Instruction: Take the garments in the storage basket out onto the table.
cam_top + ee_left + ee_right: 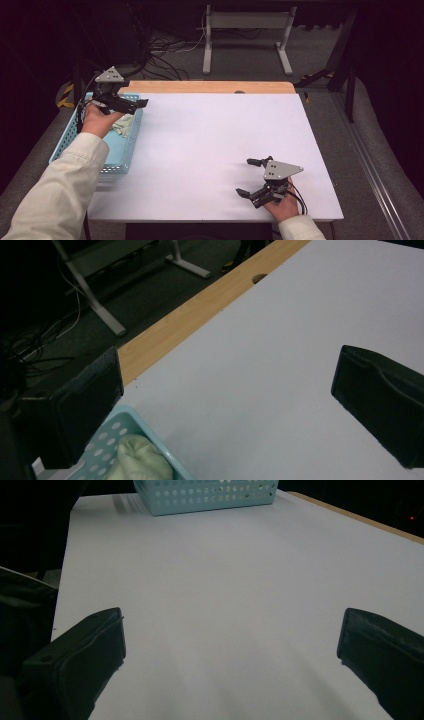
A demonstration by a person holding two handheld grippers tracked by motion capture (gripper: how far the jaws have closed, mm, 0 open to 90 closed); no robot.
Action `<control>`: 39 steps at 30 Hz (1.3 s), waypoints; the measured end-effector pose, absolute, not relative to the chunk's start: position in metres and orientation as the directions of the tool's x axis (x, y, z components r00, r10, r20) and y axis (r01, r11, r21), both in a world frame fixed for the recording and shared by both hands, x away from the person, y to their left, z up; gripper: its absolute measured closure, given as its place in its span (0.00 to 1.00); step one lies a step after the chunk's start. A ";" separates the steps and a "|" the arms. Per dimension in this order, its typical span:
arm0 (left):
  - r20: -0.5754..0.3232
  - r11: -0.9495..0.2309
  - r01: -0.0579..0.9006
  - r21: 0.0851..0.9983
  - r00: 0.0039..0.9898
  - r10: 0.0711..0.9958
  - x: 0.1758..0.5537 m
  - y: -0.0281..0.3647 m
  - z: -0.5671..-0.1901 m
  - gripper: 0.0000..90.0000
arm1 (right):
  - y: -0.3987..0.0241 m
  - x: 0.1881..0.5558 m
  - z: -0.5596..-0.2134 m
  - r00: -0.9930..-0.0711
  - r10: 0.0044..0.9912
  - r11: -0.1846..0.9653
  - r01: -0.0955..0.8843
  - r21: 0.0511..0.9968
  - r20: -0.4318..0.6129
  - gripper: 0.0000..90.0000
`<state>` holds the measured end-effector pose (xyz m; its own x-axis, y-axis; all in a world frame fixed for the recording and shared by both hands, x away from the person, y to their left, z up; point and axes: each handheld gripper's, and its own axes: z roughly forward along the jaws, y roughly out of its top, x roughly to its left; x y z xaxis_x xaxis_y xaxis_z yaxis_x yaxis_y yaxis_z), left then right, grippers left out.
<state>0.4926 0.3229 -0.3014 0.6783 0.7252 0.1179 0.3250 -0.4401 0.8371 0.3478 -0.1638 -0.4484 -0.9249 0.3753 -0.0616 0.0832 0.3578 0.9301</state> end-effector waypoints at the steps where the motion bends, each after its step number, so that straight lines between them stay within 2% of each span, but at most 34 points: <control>1: 0.119 -0.441 0.329 0.835 0.674 0.729 0.494 0.324 -0.302 0.01 | -0.164 0.348 -0.448 -0.925 0.375 0.358 0.083 0.930 -0.062 0.00; 20: 0.047 -0.365 0.422 0.830 0.600 0.799 0.515 0.352 -0.317 0.00 | -0.164 0.348 -0.448 -0.926 0.372 0.357 0.083 0.930 -0.060 0.00; 28: 0.056 -0.393 0.441 0.807 0.604 0.795 0.515 0.360 -0.319 0.00 | -0.164 0.348 -0.448 -0.927 0.371 0.357 0.084 0.931 -0.059 0.00; 35: 0.051 -0.382 0.480 0.790 0.569 0.821 0.517 0.373 -0.325 0.00 | -0.164 0.348 -0.449 -0.927 0.371 0.358 0.084 0.930 -0.060 0.00; 39: 0.017 -0.322 0.506 0.800 0.518 0.855 0.519 0.380 -0.332 0.00 | -0.163 0.348 -0.449 -0.927 0.371 0.360 0.084 0.929 -0.061 0.00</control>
